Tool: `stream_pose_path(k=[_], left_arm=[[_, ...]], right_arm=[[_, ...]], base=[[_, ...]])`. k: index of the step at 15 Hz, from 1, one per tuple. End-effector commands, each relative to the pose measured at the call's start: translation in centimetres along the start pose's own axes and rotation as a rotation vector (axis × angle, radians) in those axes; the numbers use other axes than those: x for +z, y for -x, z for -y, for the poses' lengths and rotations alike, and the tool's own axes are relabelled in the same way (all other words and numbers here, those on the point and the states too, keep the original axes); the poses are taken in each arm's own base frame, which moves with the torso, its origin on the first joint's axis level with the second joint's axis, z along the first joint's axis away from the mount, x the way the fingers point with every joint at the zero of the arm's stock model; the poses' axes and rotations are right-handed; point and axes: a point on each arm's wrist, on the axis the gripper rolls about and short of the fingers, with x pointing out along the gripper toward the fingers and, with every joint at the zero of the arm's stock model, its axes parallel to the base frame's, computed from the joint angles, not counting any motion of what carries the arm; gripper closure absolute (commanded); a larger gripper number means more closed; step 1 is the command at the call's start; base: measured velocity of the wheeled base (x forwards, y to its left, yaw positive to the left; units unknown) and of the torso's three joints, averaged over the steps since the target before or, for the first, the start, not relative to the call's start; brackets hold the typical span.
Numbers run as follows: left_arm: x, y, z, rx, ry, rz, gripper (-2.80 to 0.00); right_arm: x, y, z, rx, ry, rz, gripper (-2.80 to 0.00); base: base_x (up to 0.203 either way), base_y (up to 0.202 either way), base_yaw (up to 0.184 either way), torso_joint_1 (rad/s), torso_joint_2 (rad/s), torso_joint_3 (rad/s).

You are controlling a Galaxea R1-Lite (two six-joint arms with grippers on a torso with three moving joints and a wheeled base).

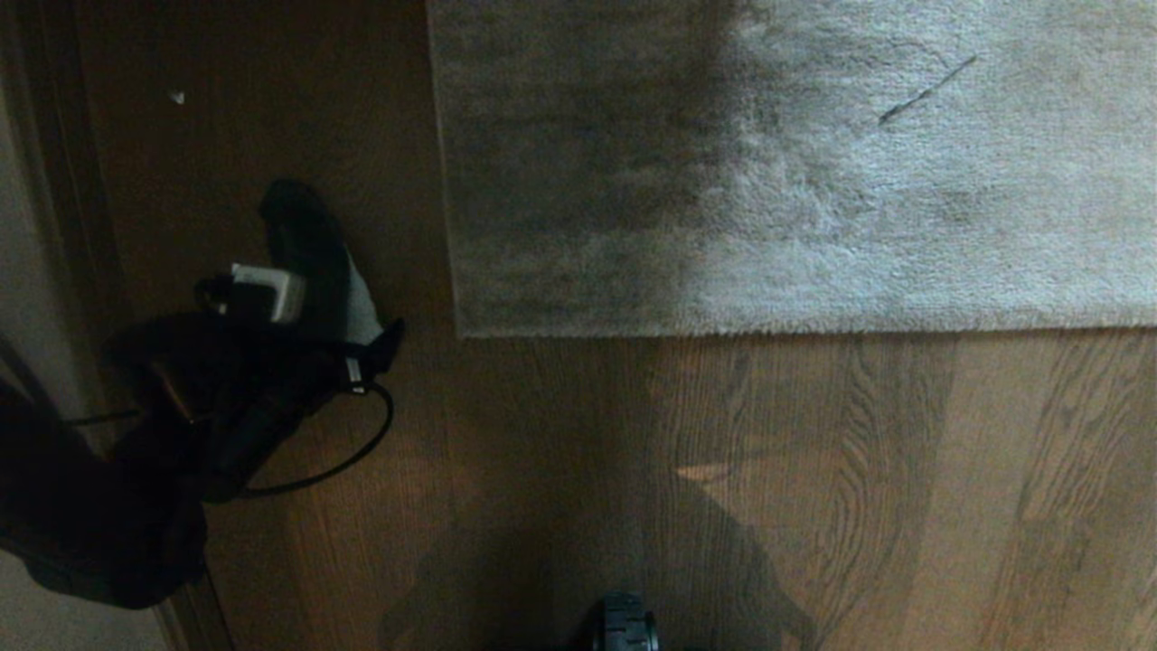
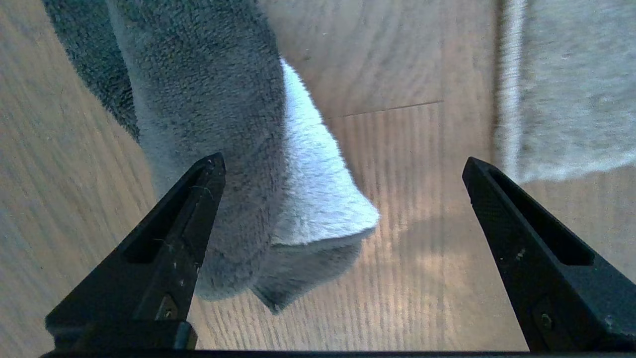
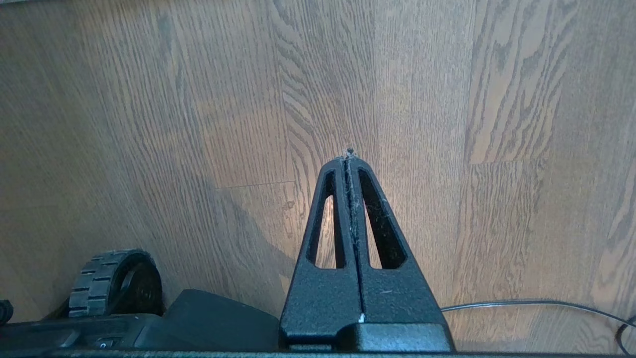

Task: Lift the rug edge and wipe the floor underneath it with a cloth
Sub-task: Pick up the rag

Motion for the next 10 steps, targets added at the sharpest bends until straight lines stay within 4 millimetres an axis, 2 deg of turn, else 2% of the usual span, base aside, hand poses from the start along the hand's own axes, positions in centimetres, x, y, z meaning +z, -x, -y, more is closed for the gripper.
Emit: stream_pose_path(k=[1, 6, 10], left_arm=[[-0.3, -0.5, -0.5, 0.020, -0.008, 0.001, -2.80], [-0.6, -1.0, -2.0, 0.054, -0.026, 0.063, -2.80], [-1.2, -1.2, -2.1, 0.056, -0.026, 0.053, -2.80]], right_arm=[[0.0, 0.0, 0.0, 0.000, -0.001, 0.001, 0.00], [0.0, 0.0, 0.0, 0.000, -0.001, 0.001, 0.00], [0.0, 0.0, 0.0, 0.000, -0.001, 0.001, 0.00]], base=[[0.000, 0.000, 0.000, 0.000, 0.00, 0.000], [0.000, 0.000, 0.000, 0.000, 0.00, 0.000], [0.000, 0.000, 0.000, 0.000, 0.00, 0.000]])
